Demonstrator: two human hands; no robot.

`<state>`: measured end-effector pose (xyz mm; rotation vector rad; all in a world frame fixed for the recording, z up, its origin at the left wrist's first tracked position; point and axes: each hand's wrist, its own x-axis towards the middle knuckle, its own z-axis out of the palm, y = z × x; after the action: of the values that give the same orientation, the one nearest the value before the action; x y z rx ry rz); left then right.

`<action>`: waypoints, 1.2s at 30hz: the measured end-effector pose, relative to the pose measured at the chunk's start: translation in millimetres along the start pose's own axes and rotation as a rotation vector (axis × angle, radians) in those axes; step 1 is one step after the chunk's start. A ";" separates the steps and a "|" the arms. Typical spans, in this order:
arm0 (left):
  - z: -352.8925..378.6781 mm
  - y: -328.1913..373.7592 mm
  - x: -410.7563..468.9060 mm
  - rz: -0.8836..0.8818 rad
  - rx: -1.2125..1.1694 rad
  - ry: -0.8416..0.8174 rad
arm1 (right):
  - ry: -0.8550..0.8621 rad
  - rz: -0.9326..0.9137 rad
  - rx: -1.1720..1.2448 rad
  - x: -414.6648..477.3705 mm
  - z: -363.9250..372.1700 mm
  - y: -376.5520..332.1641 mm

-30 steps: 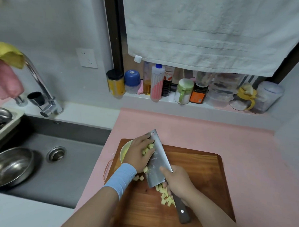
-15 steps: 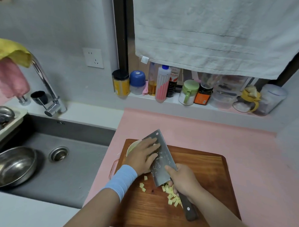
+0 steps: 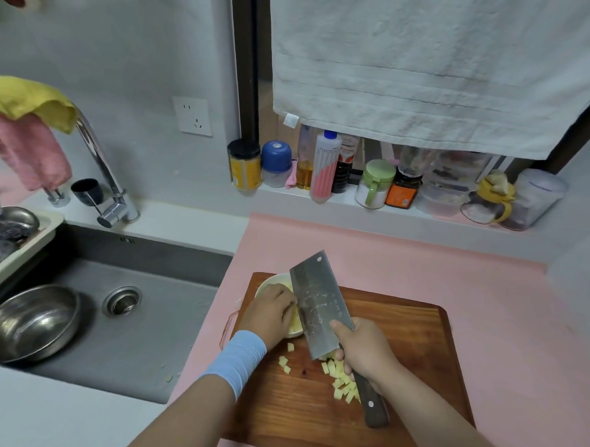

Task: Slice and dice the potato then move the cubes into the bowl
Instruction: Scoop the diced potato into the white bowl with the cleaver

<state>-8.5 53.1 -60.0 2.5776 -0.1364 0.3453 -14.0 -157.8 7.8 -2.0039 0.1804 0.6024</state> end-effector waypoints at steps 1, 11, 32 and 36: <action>0.4 -4.3 -1.7 -0.012 0.013 0.041 | 0.005 0.000 -0.003 0.2 -0.6 0.1; -5.3 4.6 -31.6 -0.065 0.038 0.184 | 0.041 -0.038 -0.044 -10.7 -18.8 13.8; 92.1 102.2 -81.5 -0.236 0.036 -0.342 | 0.221 0.120 0.053 -51.0 -99.7 153.2; 106.6 106.9 -70.9 -0.279 0.076 -0.253 | 0.198 0.138 0.107 -51.8 -99.0 164.5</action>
<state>-71.1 -91.5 -114.5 2.6598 0.1487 -0.0811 -86.3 -330.8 -58.7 -1.9565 0.4644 0.4694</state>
